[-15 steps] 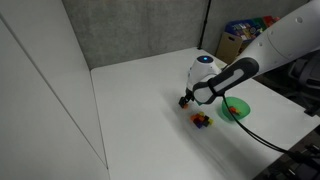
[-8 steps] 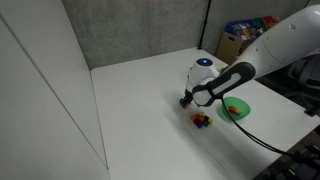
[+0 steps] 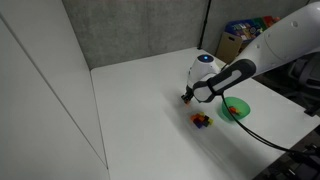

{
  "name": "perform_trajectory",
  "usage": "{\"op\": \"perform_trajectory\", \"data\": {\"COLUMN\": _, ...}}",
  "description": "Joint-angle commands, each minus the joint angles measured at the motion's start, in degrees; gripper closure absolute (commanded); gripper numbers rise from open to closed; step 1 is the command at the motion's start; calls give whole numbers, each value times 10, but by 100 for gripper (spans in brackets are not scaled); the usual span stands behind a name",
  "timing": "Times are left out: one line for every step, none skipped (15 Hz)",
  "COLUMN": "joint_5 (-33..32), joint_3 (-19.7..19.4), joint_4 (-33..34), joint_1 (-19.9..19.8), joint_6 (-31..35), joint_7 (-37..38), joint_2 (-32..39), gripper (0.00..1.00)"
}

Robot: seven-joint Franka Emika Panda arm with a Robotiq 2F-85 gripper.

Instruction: Put a small orange block in the bowl

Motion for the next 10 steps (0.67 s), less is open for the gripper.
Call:
{"op": "perform_trajectory", "data": {"joint_5": 2, "joint_3": -8, "joint_4": -9, "joint_1": -3, "joint_6": -45, "joint_7": -1, "joint_2": -41, "gripper": 89}}
{"op": "perform_trajectory", "data": {"joint_5": 1, "joint_3": -9, "joint_4": -15, "joint_1": -5, "joint_6": -56, "joint_7": -2, "joint_2": -53, "gripper": 89}}
{"op": "perform_trajectory", "data": {"joint_5": 2, "joint_3": -7, "joint_4": -24, "joint_1": -10, "joint_6": -68, "joint_7": -5, "joint_2": -68, "gripper": 89}}
{"op": "perform_trajectory", "data": {"joint_5": 0, "joint_3": -10, "joint_4": -33, "joint_1": -11, "joint_6": -77, "joint_7": -4, "joint_2": -81, "gripper": 89}}
{"op": "perform_trajectory", "data": {"joint_5": 0, "joint_3": -9, "joint_4": -45, "joint_1": -15, "joint_6": -86, "joint_7": -4, "joint_2": -95, "gripper": 89}}
{"op": "perform_trajectory", "data": {"joint_5": 0, "joint_3": -9, "joint_4": -57, "joint_1": -18, "joint_6": -94, "joint_7": -4, "joint_2": -109, "gripper": 89}}
{"op": "perform_trajectory", "data": {"joint_5": -2, "joint_3": -12, "joint_4": -73, "joint_1": -20, "joint_6": -99, "joint_7": -2, "joint_2": -123, "gripper": 89}}
{"op": "perform_trajectory", "data": {"joint_5": -2, "joint_3": -14, "joint_4": -88, "joint_1": -23, "joint_6": -104, "joint_7": 0, "joint_2": -135, "gripper": 89}}
{"op": "perform_trajectory", "data": {"joint_5": -3, "joint_3": -16, "joint_4": -106, "joint_1": -26, "joint_6": -106, "joint_7": 1, "joint_2": -148, "gripper": 89}}
{"op": "perform_trajectory", "data": {"joint_5": -5, "joint_3": -19, "joint_4": -125, "joint_1": -29, "joint_6": -107, "joint_7": 3, "joint_2": -162, "gripper": 89}}
